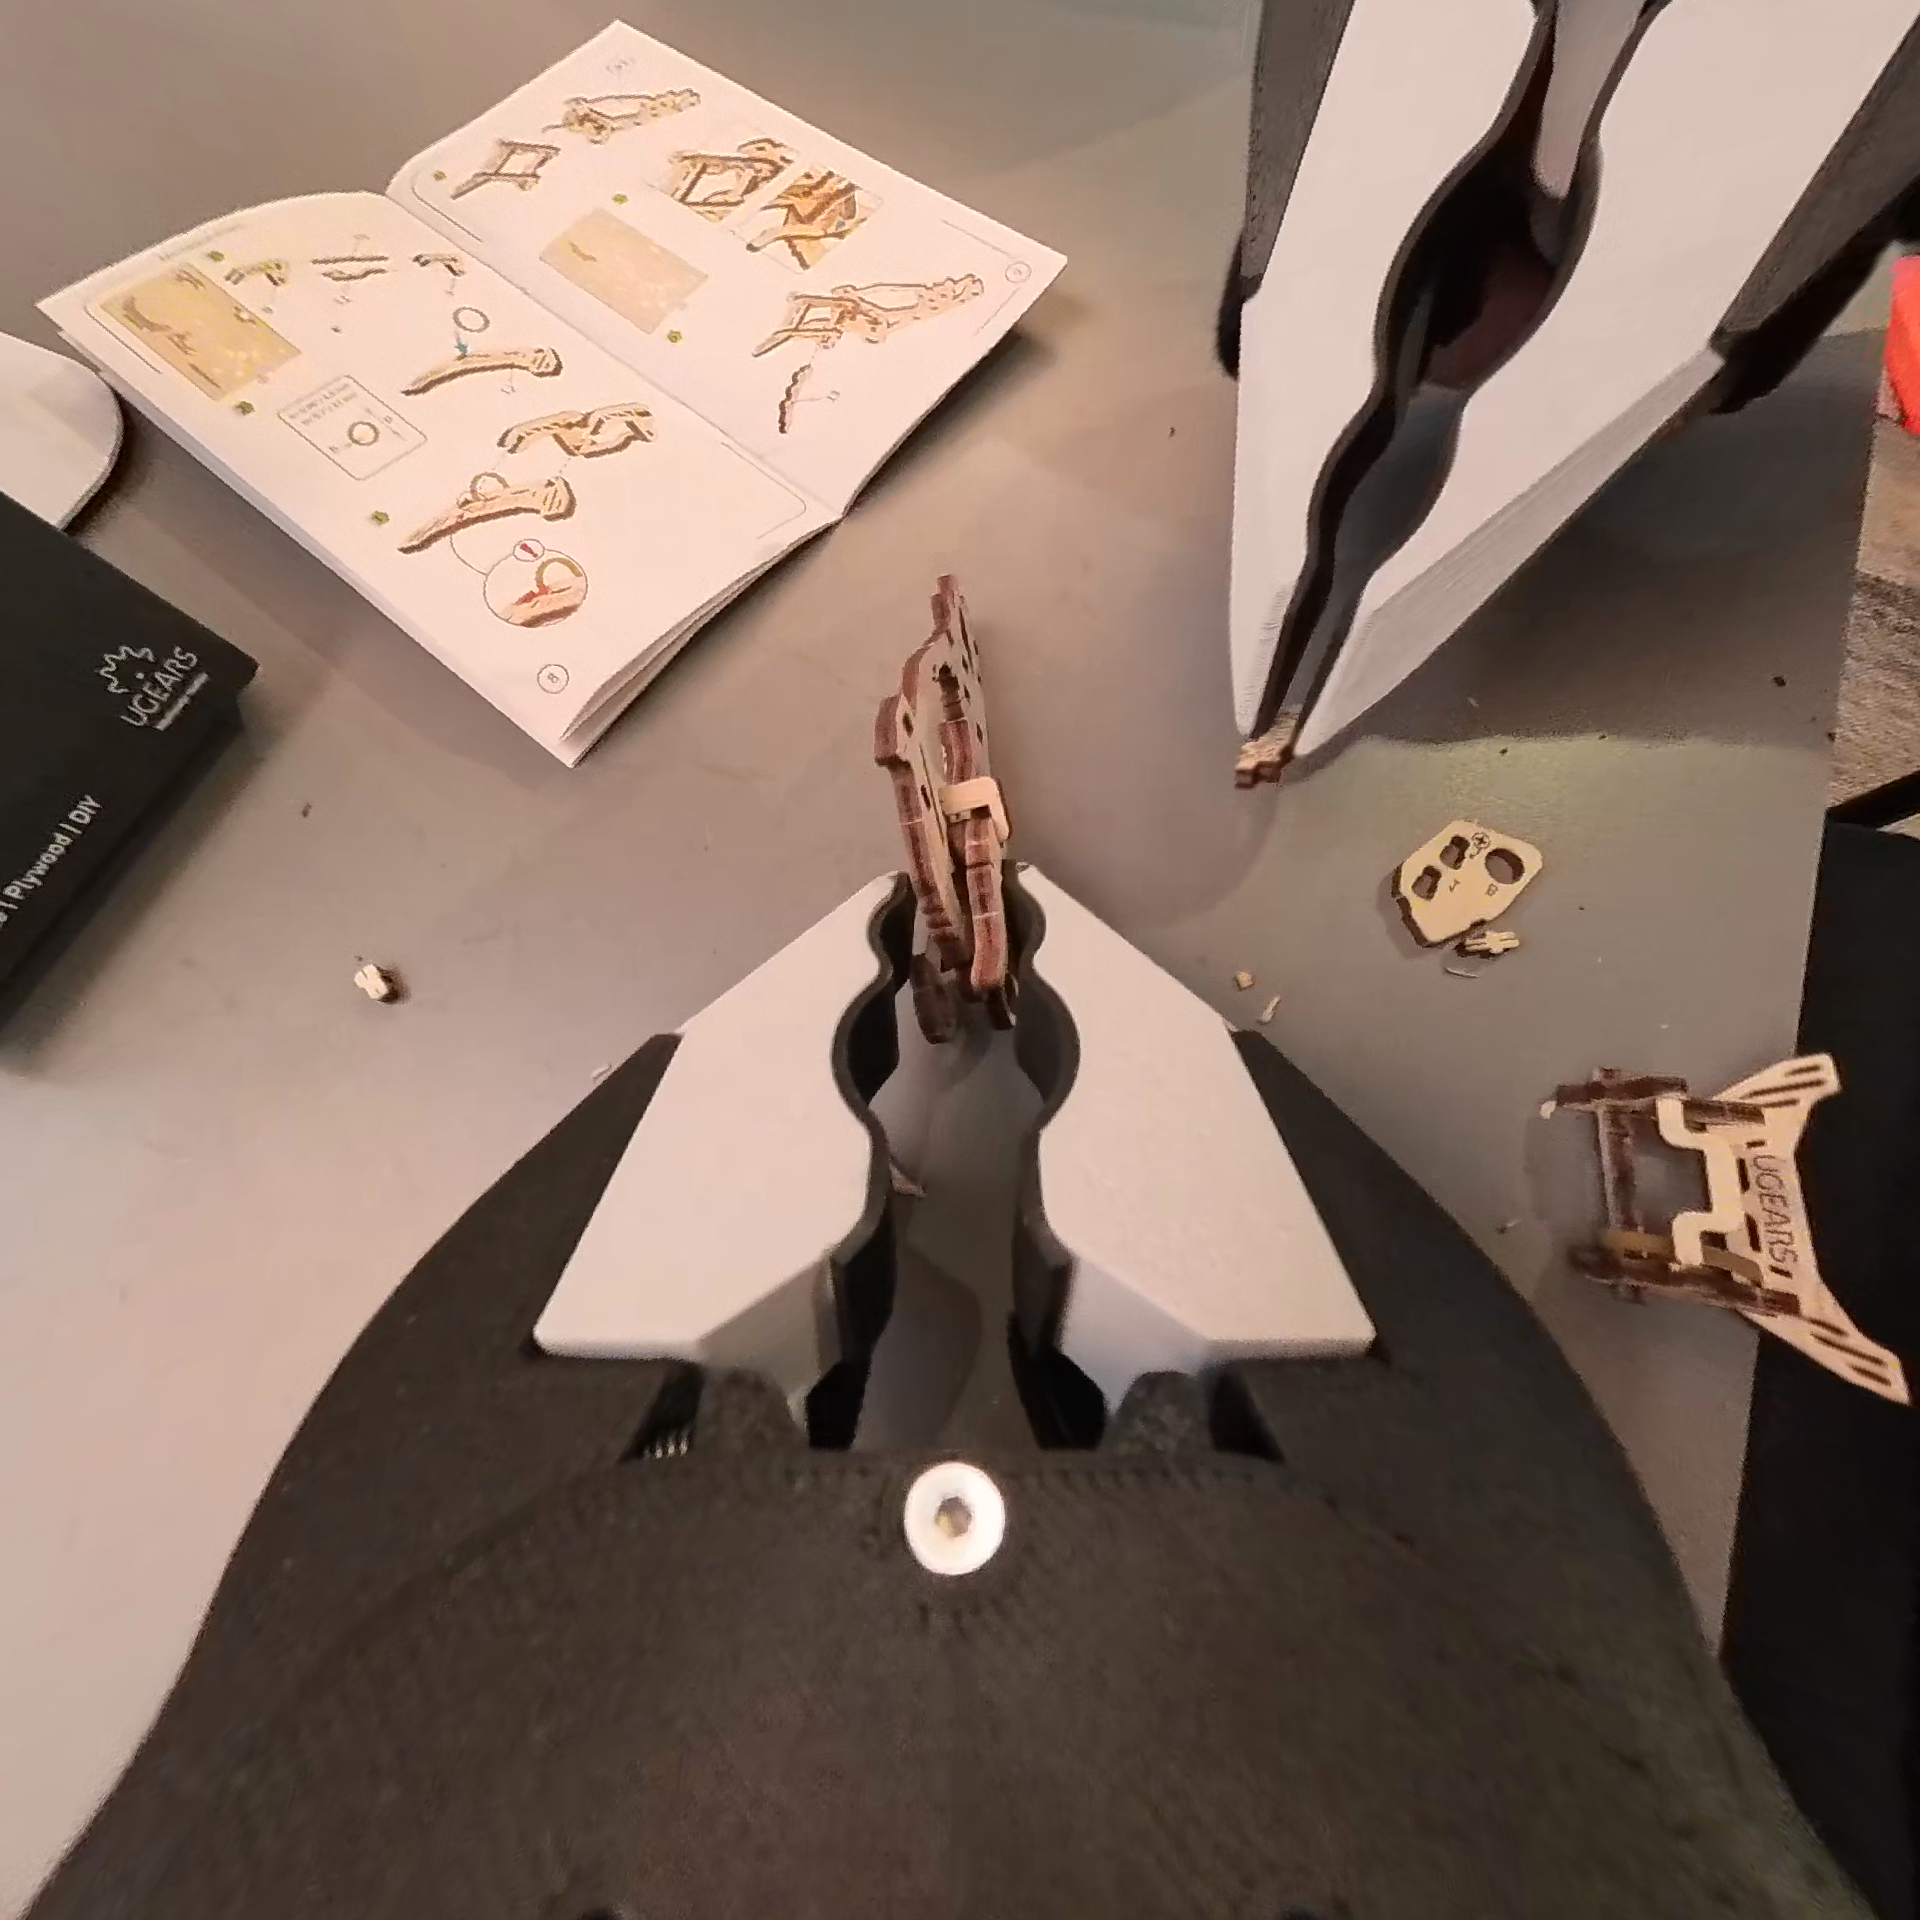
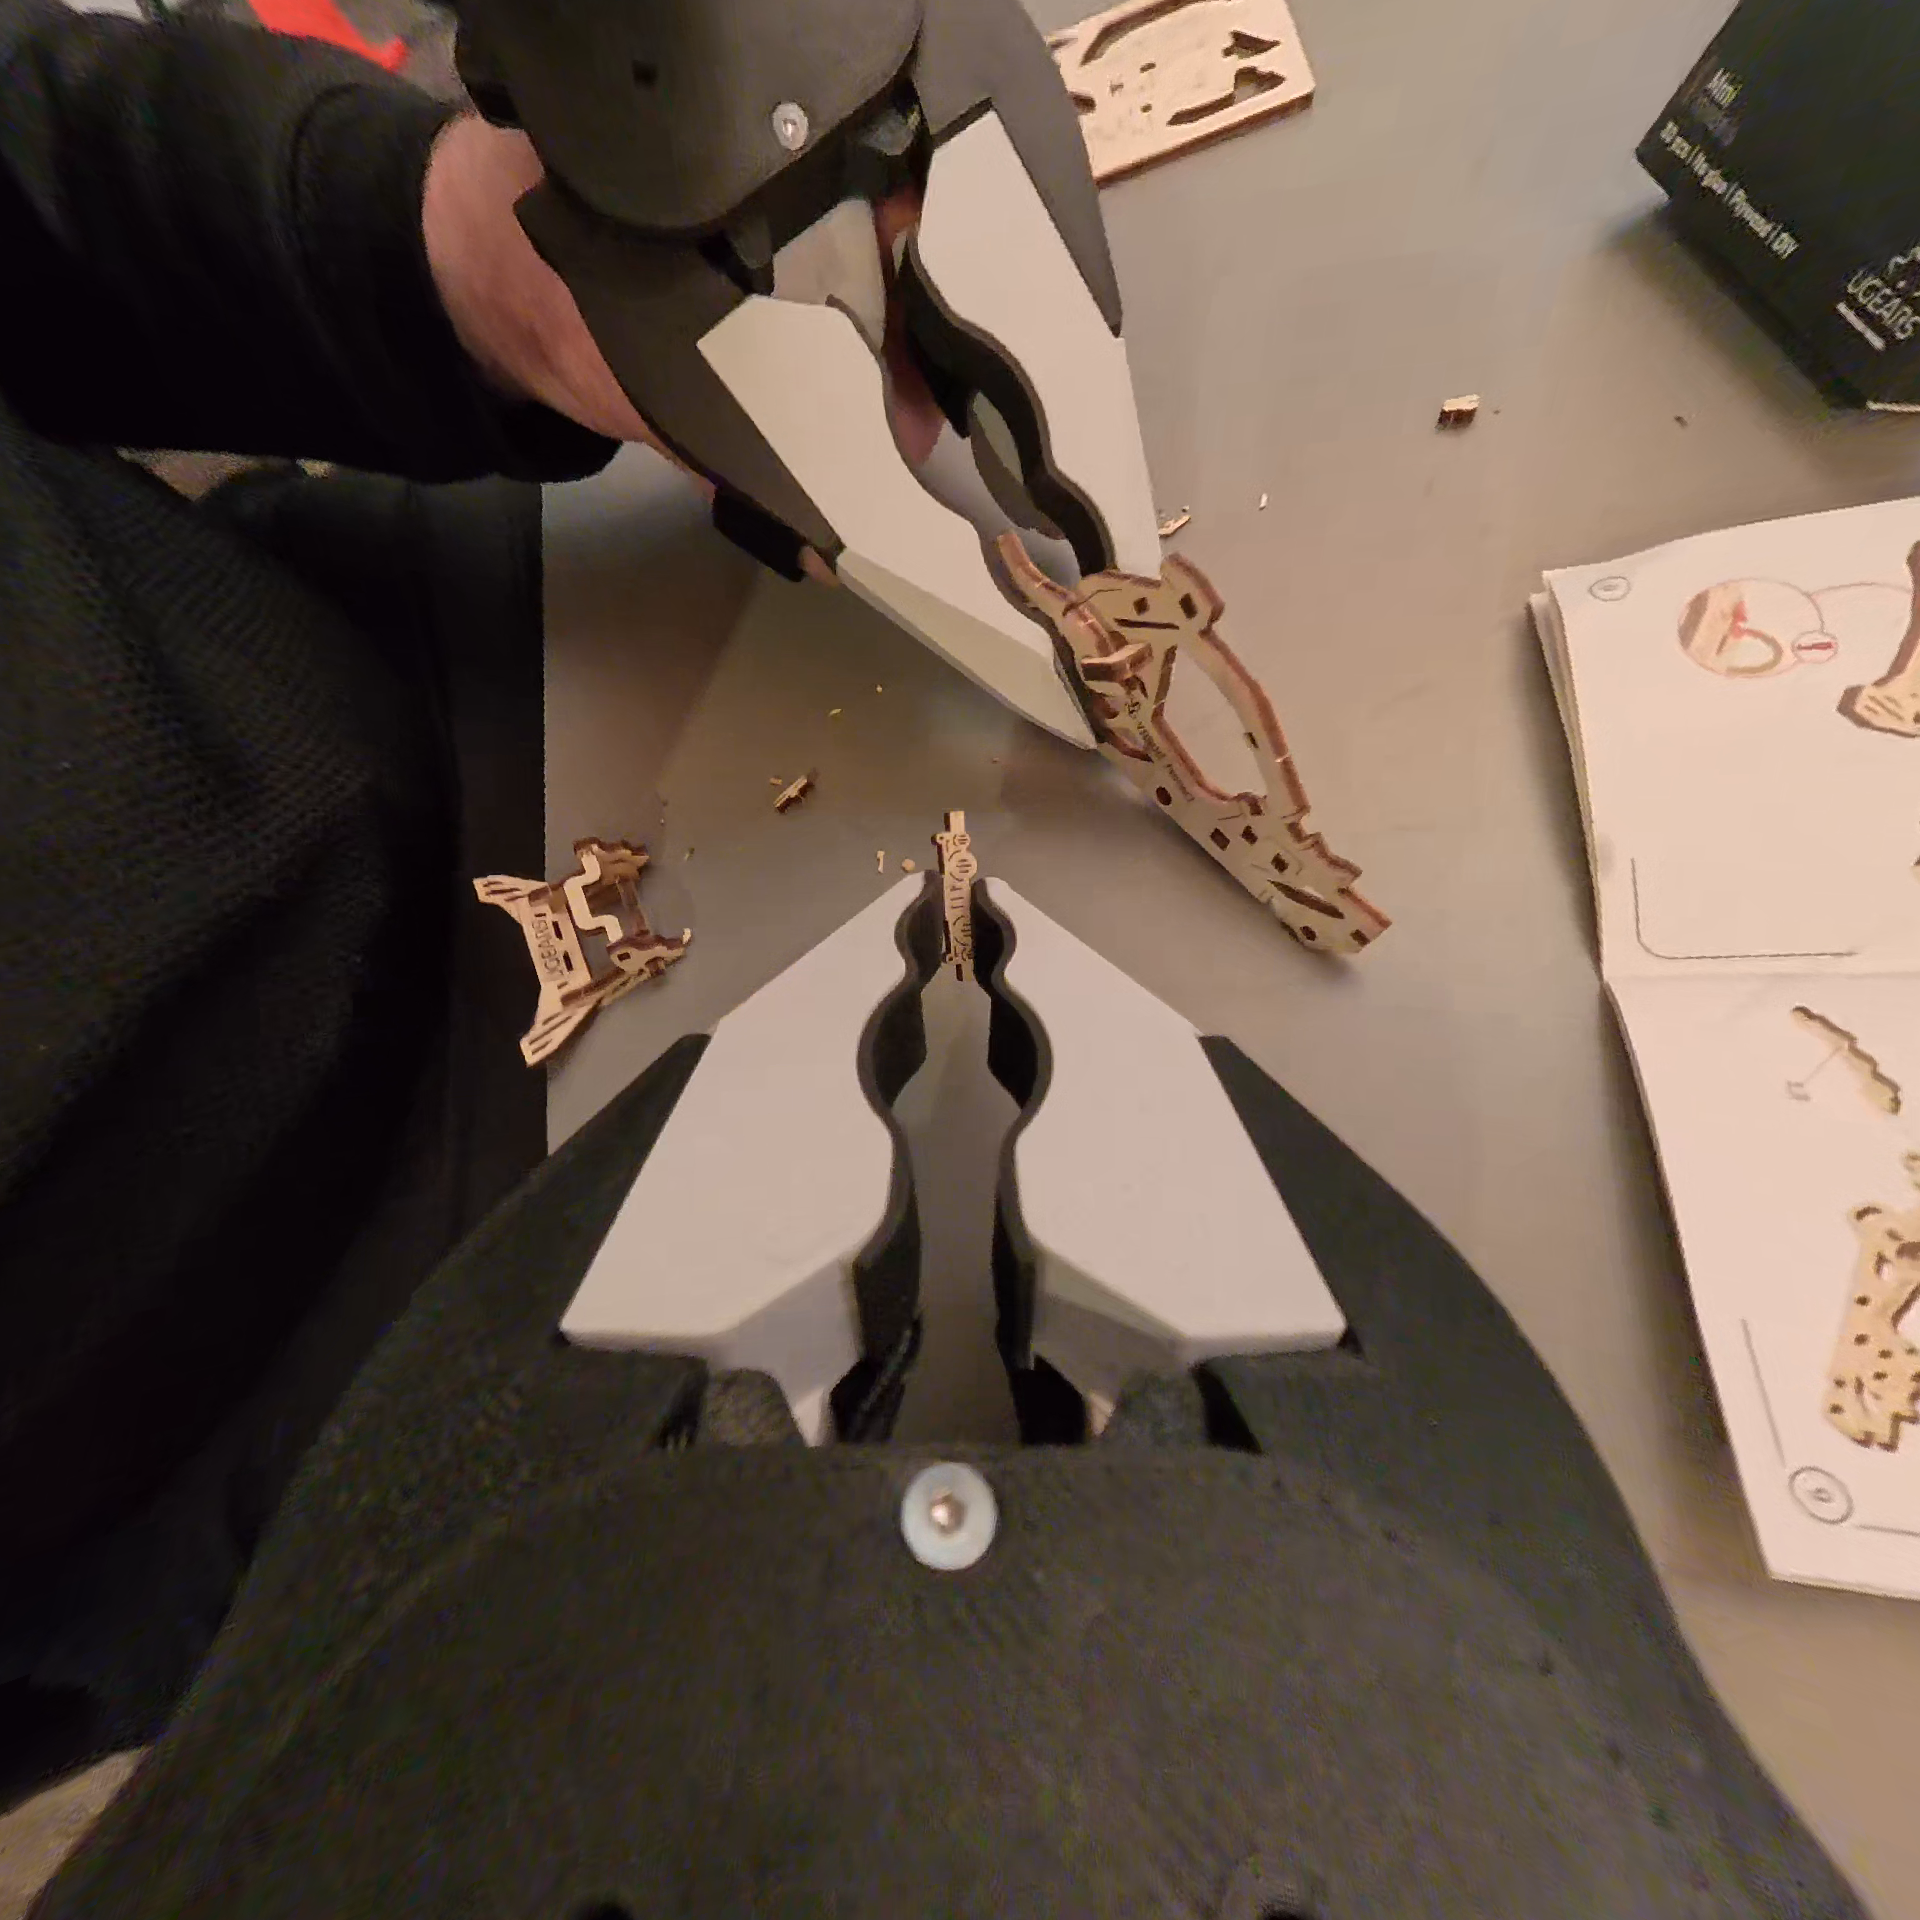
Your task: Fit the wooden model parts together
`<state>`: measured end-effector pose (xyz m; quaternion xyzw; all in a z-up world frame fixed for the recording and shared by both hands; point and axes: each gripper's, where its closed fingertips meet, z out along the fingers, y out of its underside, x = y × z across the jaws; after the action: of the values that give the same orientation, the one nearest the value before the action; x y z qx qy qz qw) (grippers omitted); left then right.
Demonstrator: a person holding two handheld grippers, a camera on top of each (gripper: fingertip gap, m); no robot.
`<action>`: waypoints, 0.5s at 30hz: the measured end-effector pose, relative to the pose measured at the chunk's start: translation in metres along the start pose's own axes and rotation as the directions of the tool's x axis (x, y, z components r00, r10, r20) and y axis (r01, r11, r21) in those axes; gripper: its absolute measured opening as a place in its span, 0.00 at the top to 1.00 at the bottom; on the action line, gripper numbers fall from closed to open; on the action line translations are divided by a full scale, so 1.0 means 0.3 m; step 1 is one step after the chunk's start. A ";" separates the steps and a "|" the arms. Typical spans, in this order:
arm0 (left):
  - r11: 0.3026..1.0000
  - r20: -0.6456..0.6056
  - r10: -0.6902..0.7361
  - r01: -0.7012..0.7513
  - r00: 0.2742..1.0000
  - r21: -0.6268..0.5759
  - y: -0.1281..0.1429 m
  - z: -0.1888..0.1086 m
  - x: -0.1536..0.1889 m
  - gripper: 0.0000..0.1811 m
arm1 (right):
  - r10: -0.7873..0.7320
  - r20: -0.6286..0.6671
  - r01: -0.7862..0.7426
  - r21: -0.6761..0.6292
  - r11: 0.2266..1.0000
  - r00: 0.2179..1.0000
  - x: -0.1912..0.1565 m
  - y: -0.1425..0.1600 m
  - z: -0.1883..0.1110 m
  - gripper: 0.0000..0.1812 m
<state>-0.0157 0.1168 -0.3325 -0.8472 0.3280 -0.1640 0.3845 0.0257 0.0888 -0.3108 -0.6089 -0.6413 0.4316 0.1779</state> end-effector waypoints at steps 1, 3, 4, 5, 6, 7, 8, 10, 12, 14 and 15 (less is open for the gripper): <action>1.000 -0.004 -0.004 0.004 1.000 0.001 -0.002 0.001 0.000 0.92 | 0.017 0.006 -0.017 0.017 1.000 1.000 -0.002 -0.004 -0.002 0.99; 1.000 -0.014 -0.018 0.018 1.000 -0.001 -0.004 0.003 0.001 0.90 | 0.044 0.004 -0.044 0.033 0.998 0.999 0.002 -0.005 -0.004 0.99; 1.000 -0.022 -0.029 0.029 0.999 -0.002 -0.005 0.004 0.002 0.89 | 0.050 0.002 -0.050 0.038 0.998 0.999 0.004 -0.003 -0.004 0.99; 0.999 -0.029 -0.037 0.037 0.999 0.002 -0.007 0.004 0.003 0.88 | 0.058 -0.002 -0.058 0.041 0.997 0.998 0.007 -0.002 -0.004 0.99; 0.999 -0.032 -0.042 0.042 0.999 0.007 -0.009 0.003 0.002 0.88 | 0.067 -0.002 -0.067 0.047 0.997 0.998 0.009 -0.001 -0.004 0.99; 0.999 -0.035 -0.046 0.047 0.998 0.006 -0.008 0.004 0.001 0.88 | 0.076 0.002 -0.076 0.054 0.996 0.997 0.009 -0.001 -0.003 0.99; 0.999 -0.040 -0.049 0.049 0.998 0.001 -0.005 0.005 0.001 0.88 | 0.086 0.005 -0.086 0.058 0.995 0.996 0.010 0.000 -0.003 0.99; 0.999 -0.042 -0.051 0.051 0.998 -0.005 -0.002 0.006 0.000 0.88 | 0.102 -0.002 -0.101 0.062 0.993 0.995 0.017 0.005 -0.002 0.99; 0.999 -0.043 -0.052 0.052 0.998 -0.010 0.001 0.006 -0.002 0.87 | 0.115 0.008 -0.116 0.077 0.990 0.993 0.016 0.002 -0.003 0.99; 0.998 -0.043 -0.056 0.055 0.998 -0.019 0.006 0.008 -0.004 0.87 | 0.126 0.006 -0.126 0.081 0.989 0.992 0.021 0.007 -0.002 0.99; 0.998 -0.045 -0.061 0.060 0.997 -0.021 0.008 0.008 -0.005 0.86 | 0.129 0.006 -0.129 0.083 0.988 0.992 0.022 0.009 -0.001 0.99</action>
<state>-0.0166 0.1180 -0.3358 -0.8566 0.3124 -0.1914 0.3634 0.0264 0.0948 -0.3146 -0.6410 -0.5823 0.4686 0.1746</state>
